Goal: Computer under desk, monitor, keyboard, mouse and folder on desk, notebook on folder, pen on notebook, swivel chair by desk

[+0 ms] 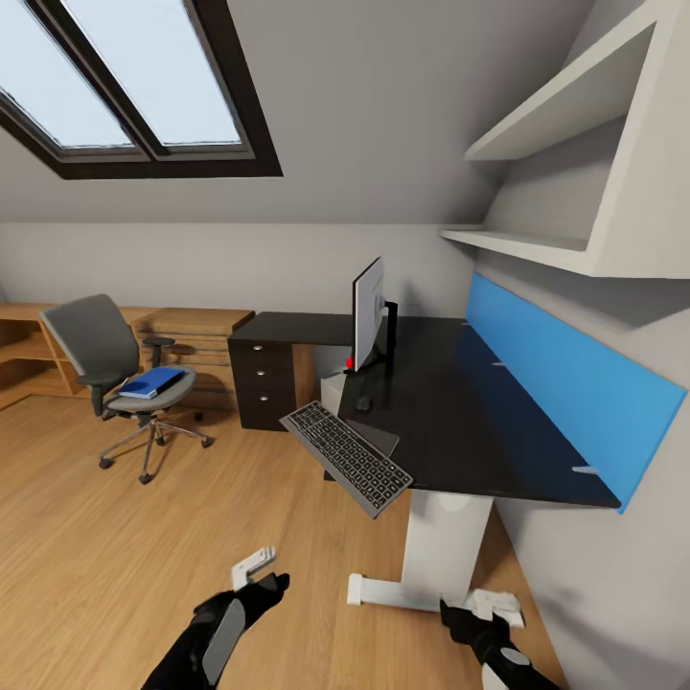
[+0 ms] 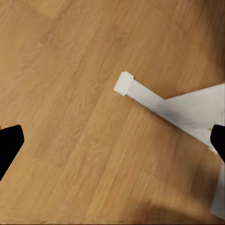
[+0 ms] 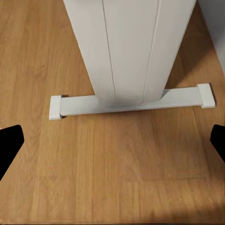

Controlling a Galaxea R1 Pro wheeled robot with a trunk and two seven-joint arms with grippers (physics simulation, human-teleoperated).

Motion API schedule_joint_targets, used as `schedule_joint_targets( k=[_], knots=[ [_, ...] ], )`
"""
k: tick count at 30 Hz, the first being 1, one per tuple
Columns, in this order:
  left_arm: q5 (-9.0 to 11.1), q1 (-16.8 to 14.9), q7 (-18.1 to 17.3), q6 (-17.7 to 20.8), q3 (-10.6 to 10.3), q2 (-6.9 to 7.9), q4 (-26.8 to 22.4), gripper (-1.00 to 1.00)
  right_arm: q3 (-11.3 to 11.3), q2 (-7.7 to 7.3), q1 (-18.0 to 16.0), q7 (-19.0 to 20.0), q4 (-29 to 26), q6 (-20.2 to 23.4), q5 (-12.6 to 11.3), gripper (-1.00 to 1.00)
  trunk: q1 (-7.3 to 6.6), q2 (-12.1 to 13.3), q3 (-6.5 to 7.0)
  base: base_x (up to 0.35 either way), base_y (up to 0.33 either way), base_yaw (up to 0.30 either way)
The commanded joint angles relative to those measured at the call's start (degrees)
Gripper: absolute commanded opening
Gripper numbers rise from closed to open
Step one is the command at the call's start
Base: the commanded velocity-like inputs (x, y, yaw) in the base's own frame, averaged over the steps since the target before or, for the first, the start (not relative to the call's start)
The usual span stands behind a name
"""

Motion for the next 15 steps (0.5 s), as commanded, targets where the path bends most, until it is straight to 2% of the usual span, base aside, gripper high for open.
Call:
schedule_joint_targets(
  k=[1, 4, 7, 12, 15],
  knots=[
    [2.12, -0.13, 0.19, 1.08, 0.16, -0.06, -0.22, 1.00, -0.16, 0.00, -0.04, 0.10, 0.31, -0.22, 0.22, 1.00, 0.00, -0.04, -0.06, 0.000, 0.000, 0.000],
    [6.06, -0.39, -0.15, 2.46, 0.01, -0.18, -0.34, 1.00, -0.16, -0.02, -0.04, 0.11, 0.84, -0.26, 1.98, 1.00, 0.00, -0.04, -0.06, 0.000, 0.000, 0.000],
    [8.29, -0.52, -0.40, 3.04, -0.62, -0.54, -0.35, 1.00, -0.16, -0.03, -0.04, 0.12, 1.17, -0.57, 3.62, 1.00, 0.00, -0.04, -0.06, 0.000, 0.000, 0.000],
    [9.92, -0.61, -0.57, 2.97, -2.73, -0.95, -0.03, 1.00, -0.16, -0.04, -0.04, 0.21, 1.74, -1.64, 5.19, 1.00, 0.00, -0.04, -0.06, 0.000, 0.000, 0.000],
    [10.14, -0.22, -0.48, 2.78, -1.75, -1.87, -1.01, 1.00, -0.16, 0.94, 0.95, -0.05, 2.73, -0.65, 5.12, 1.00, 0.00, -0.04, -0.06, 0.000, 0.000, 0.000]
  ],
)
